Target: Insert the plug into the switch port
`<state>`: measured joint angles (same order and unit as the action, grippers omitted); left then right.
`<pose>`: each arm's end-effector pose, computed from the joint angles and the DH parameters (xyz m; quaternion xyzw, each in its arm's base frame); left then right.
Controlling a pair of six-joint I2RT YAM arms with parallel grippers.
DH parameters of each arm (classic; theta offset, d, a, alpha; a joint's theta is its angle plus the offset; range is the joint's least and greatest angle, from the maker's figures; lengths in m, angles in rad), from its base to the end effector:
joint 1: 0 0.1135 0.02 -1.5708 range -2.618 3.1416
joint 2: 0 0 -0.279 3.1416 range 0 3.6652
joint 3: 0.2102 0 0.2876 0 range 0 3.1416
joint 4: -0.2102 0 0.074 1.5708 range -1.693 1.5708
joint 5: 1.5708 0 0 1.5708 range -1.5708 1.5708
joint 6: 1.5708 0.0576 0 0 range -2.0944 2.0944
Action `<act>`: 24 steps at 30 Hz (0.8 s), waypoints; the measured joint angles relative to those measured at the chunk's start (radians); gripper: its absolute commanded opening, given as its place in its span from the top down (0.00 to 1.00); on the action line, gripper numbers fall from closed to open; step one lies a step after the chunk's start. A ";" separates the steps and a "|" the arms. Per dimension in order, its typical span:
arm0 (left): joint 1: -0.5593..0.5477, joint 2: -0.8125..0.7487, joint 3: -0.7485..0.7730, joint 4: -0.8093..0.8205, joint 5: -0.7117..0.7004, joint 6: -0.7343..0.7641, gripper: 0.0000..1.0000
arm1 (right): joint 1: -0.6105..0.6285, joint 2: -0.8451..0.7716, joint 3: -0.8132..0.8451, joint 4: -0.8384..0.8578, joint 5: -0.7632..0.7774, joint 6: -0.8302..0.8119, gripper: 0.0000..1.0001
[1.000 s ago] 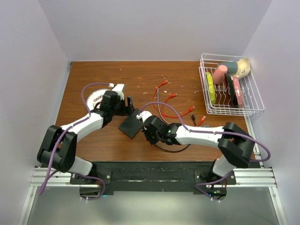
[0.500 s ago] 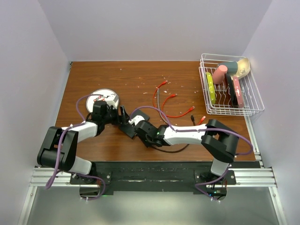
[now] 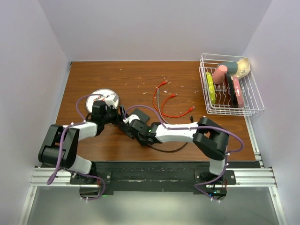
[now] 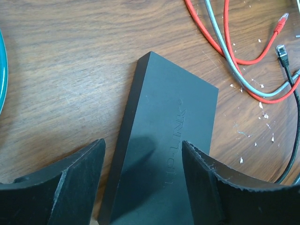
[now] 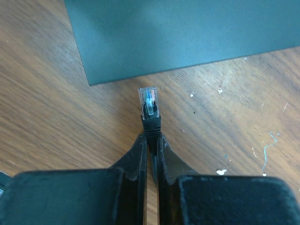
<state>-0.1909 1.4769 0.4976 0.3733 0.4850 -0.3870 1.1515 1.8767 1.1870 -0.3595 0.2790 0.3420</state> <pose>0.2926 -0.0839 0.1201 0.0267 0.8667 -0.3322 0.3710 0.1870 0.3805 0.1347 -0.3438 0.8936 0.0748 0.2787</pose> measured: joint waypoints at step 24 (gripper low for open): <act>0.008 0.029 -0.003 0.019 0.028 0.000 0.31 | 0.011 0.087 0.146 -0.143 0.019 0.032 1.00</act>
<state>-0.1833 1.5055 0.4950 0.3923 0.5133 -0.3874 1.1622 1.9633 1.3334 -0.5022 0.2977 0.3740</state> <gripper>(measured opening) 0.685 0.056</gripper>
